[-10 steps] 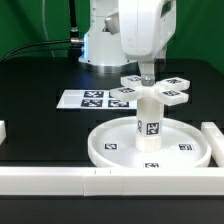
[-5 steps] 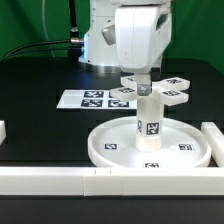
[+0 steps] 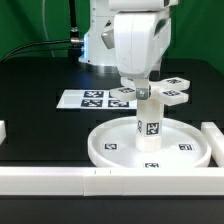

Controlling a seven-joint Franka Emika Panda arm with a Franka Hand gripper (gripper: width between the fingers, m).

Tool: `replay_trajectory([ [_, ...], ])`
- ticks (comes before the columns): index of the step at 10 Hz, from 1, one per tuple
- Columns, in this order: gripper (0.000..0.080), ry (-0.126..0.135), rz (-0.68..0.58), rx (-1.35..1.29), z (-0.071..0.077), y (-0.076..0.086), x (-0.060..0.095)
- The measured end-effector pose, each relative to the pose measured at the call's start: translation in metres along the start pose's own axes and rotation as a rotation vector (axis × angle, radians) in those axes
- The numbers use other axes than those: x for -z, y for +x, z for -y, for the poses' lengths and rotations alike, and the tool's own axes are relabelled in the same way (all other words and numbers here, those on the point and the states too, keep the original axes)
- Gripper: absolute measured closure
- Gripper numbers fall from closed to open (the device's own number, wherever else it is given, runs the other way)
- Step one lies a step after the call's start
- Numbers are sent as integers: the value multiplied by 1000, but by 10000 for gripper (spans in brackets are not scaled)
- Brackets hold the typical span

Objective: Assemble round table

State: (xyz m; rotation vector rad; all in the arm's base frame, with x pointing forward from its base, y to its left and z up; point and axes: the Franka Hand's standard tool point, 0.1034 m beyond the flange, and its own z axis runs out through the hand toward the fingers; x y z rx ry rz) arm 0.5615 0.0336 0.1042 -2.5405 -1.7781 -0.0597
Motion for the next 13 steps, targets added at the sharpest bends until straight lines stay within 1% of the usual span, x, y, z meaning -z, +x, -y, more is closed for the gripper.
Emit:
replay_trajectory([
  [1,241,0,0,-1,0,0,0],
  [2,362,-1,0,-2,0,0,0],
  [5,361,-1,0,-42,0,-1,0],
  [6,361,-1,-1,-116,0,0,0],
  [8,361,12,2,-337,3,-1,-1],
  [10,361,14,3,-550,4,-2,-1],
  [12,360,30,-17,-798,4,-1,-2],
  [13,360,33,-24,-880,4,-1,-1],
])
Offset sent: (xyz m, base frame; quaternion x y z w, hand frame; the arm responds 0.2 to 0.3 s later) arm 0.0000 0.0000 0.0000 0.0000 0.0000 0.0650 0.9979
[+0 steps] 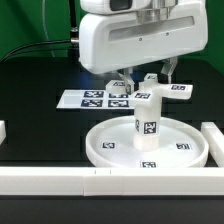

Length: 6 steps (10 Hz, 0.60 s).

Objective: Assemble round table

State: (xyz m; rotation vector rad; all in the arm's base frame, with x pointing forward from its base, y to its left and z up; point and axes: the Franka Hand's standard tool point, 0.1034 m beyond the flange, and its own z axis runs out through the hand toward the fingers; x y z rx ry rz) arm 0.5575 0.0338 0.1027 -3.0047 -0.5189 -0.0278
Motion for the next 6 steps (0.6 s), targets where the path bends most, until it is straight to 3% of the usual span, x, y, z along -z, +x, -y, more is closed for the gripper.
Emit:
replay_trajectory([
  [6,360,6,-6,-390,1,1,0],
])
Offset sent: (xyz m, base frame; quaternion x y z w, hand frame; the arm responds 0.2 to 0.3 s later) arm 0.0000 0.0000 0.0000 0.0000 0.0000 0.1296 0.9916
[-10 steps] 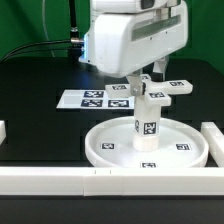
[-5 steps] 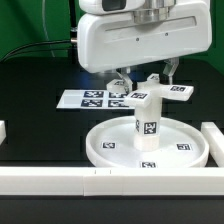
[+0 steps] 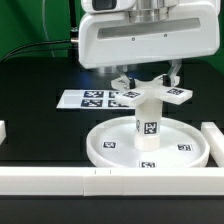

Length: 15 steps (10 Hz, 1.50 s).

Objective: Assemble round table

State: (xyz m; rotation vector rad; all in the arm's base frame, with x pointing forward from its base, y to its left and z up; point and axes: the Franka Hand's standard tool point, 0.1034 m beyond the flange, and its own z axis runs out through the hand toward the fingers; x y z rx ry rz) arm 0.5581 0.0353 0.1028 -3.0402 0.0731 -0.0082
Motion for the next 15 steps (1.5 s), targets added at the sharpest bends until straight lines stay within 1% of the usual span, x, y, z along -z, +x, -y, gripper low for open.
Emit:
replay_trajectory([
  [1,360,14,-7,-141,1,0,0],
  [3,360,28,-28,-332,1,0,0],
  [5,360,33,-42,-503,1,2,0],
  [10,360,45,-42,-745,1,4,0],
  [11,360,59,-40,-853,1,4,0],
  [12,360,85,-39,-988,0,4,0],
  [15,360,133,-58,-1234,2,3,-1],
])
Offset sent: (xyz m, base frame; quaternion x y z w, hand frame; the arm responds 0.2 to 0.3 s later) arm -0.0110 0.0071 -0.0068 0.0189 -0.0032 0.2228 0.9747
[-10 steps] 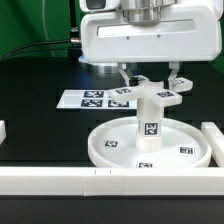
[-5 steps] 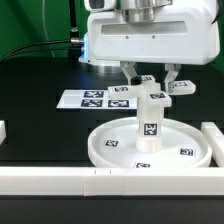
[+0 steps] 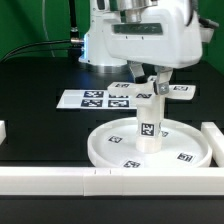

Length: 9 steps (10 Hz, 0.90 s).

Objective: Assemble round table

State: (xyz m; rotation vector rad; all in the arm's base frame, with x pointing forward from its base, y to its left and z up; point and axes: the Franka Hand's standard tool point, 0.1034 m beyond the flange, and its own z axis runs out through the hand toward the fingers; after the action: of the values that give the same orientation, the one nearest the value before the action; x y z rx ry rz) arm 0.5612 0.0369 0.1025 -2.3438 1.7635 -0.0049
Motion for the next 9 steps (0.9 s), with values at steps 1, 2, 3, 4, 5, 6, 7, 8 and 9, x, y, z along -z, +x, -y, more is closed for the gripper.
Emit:
replay_trajectory([
  [1,360,9,-3,-91,0,-1,0],
  [2,360,10,-4,-173,0,-1,0],
  [3,360,12,-4,-212,1,-1,0],
  [4,360,12,-4,-237,1,-1,0],
  [5,250,13,1,-261,0,-2,-1],
  [6,250,12,2,-249,0,-2,-1],
  [7,180,11,3,-248,0,-3,0],
  [8,159,10,10,-241,2,-5,5],
  [9,159,21,12,-229,5,-6,12],
])
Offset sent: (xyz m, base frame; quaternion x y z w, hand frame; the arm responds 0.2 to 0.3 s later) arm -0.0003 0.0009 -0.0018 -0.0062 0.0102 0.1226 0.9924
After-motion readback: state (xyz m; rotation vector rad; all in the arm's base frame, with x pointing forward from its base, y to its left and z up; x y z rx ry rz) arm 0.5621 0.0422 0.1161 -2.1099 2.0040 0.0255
